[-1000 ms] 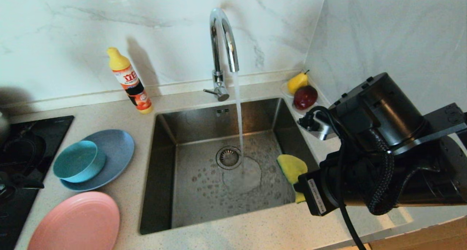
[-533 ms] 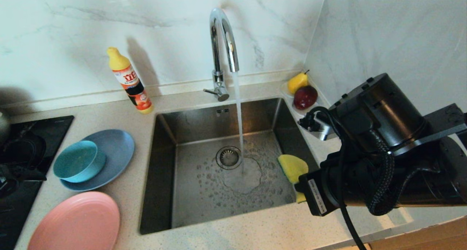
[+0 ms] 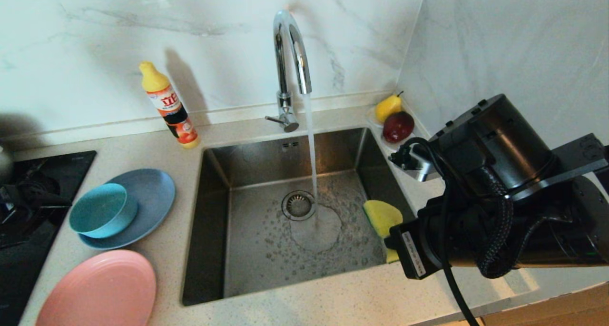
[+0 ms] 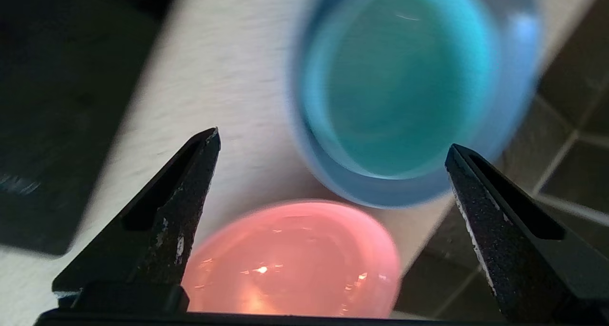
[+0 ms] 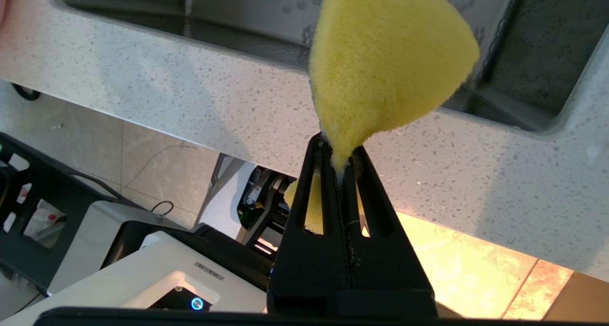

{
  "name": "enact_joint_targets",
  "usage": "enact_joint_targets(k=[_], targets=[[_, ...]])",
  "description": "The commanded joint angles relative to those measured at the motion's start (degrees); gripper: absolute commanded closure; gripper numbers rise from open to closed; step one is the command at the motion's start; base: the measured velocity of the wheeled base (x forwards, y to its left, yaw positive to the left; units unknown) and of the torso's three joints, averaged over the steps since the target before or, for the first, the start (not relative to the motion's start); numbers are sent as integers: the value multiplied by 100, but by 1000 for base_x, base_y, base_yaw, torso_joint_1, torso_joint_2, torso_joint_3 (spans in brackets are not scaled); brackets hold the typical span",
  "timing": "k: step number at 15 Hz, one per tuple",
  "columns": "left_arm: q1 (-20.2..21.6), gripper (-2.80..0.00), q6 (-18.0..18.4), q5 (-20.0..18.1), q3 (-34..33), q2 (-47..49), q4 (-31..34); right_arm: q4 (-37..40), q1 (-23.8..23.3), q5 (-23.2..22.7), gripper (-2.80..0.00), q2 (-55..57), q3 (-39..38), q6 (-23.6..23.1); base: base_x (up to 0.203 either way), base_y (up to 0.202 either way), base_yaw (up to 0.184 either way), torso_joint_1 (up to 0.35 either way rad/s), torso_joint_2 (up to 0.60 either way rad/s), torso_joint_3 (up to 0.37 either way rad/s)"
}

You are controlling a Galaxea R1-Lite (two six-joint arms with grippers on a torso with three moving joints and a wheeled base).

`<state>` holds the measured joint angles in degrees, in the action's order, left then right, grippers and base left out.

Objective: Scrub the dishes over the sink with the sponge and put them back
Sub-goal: Pick up a bowl and the sponge

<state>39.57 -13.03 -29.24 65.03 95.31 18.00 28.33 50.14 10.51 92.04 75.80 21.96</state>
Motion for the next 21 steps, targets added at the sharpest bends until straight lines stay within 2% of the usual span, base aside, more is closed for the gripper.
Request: enact_joint_targets(k=[1,3,5,6,8,10,12,18,21], targets=[[-500,-280,195,120,233,-169,206,15,-13,13,0,51,14,11,0,0,0,0,0,0],[-887,-280,650,352,406,-216,477,15,-13,48,0,69,22,11,0,0,0,0,0,0],[-1200,-280,788,540,499,-242,517,15,-22,57,0,85,22,11,0,0,0,0,0,0],[-1331,-280,1039,627,485,-256,522,6,-22,57,0,86,26,2,0,0,0,0,0,0],[-1471,-280,1548,725,392,-240,546,6,-22,57,0,121,40,2,0,0,0,0,0,0],[-1638,-280,1826,1058,340,-117,543,-18,-56,57,0,155,58,2,0,0,0,0,0,0],[-1662,-280,2295,1102,226,31,491,-21,-57,57,0,192,68,2,0,0,0,0,0,0],[-1956,-280,2384,1283,145,376,458,-21,-101,57,0,165,75,2,0,0,0,0,0,0],[-2005,-280,2384,1430,77,483,147,-21,-101,57,0,148,75,2,0,0,0,0,0,0]])
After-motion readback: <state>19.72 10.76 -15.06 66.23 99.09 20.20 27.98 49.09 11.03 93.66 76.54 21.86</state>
